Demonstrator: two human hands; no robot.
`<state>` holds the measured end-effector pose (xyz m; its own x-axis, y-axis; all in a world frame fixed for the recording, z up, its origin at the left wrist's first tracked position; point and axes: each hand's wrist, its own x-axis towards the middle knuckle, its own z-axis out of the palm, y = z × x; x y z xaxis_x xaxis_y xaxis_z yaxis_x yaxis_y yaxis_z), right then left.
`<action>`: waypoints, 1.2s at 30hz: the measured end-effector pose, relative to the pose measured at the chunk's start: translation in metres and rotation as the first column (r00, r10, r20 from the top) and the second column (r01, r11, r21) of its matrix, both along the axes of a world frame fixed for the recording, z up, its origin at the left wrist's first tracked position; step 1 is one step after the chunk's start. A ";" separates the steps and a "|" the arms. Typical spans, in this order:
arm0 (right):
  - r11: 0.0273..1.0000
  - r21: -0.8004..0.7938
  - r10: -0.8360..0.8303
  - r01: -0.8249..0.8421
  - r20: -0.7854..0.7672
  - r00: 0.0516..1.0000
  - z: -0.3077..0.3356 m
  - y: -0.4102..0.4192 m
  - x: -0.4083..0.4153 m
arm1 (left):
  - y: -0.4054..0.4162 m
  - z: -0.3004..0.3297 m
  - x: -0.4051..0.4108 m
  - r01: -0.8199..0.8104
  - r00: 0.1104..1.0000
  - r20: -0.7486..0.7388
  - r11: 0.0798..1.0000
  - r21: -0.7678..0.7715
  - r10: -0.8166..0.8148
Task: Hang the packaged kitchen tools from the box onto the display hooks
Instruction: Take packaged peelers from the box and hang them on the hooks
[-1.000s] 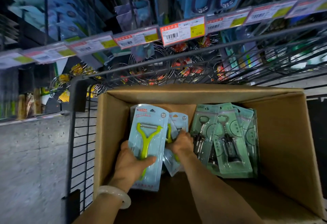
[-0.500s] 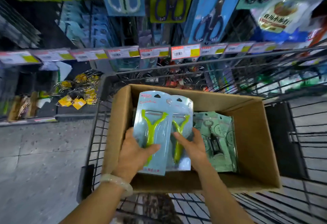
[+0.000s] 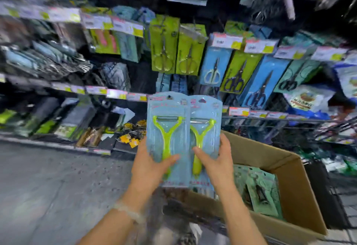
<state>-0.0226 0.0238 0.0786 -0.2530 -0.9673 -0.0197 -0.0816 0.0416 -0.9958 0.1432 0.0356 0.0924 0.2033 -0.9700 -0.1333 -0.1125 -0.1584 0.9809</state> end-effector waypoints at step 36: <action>0.792 -0.343 0.541 -0.504 0.013 0.841 0.127 -0.114 0.520 | -0.034 0.122 0.504 -0.521 0.842 0.009 0.819 -0.242 0.539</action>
